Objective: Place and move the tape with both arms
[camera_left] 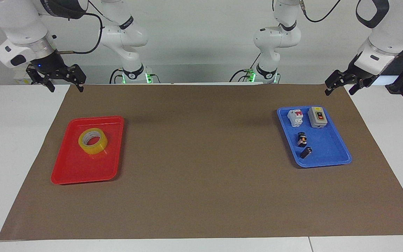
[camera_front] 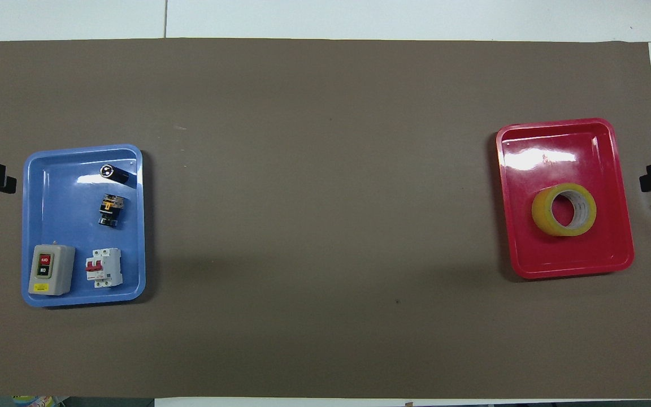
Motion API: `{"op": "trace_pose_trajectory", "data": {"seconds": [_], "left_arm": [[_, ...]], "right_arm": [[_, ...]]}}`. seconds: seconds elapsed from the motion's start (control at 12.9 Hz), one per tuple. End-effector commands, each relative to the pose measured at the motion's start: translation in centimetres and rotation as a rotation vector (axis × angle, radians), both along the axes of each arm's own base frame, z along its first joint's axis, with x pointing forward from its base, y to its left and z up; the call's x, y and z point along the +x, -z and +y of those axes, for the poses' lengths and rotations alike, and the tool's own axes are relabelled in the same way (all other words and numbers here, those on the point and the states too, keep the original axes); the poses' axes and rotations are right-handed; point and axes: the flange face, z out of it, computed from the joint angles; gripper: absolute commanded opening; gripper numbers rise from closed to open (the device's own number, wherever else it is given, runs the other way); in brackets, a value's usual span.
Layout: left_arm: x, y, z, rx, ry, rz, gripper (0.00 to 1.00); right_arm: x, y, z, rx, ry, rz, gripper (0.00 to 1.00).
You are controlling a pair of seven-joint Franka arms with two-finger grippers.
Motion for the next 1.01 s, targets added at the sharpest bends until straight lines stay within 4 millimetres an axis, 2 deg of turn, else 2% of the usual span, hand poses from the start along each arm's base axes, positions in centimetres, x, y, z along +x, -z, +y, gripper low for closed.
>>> {"op": "trace_pose_trajectory", "data": {"seconds": [0.0, 0.93], "left_arm": [[-0.64, -0.09, -0.24, -0.012, -0.007, 0.008, 1.00], [-0.64, -0.09, -0.24, -0.012, -0.007, 0.008, 1.00]], "right_arm": [[0.17, -0.23, -0.13, 0.017, 0.020, 0.003, 1.00], [0.19, -0.07, -0.78, 0.017, 0.034, 0.006, 1.00]]}}
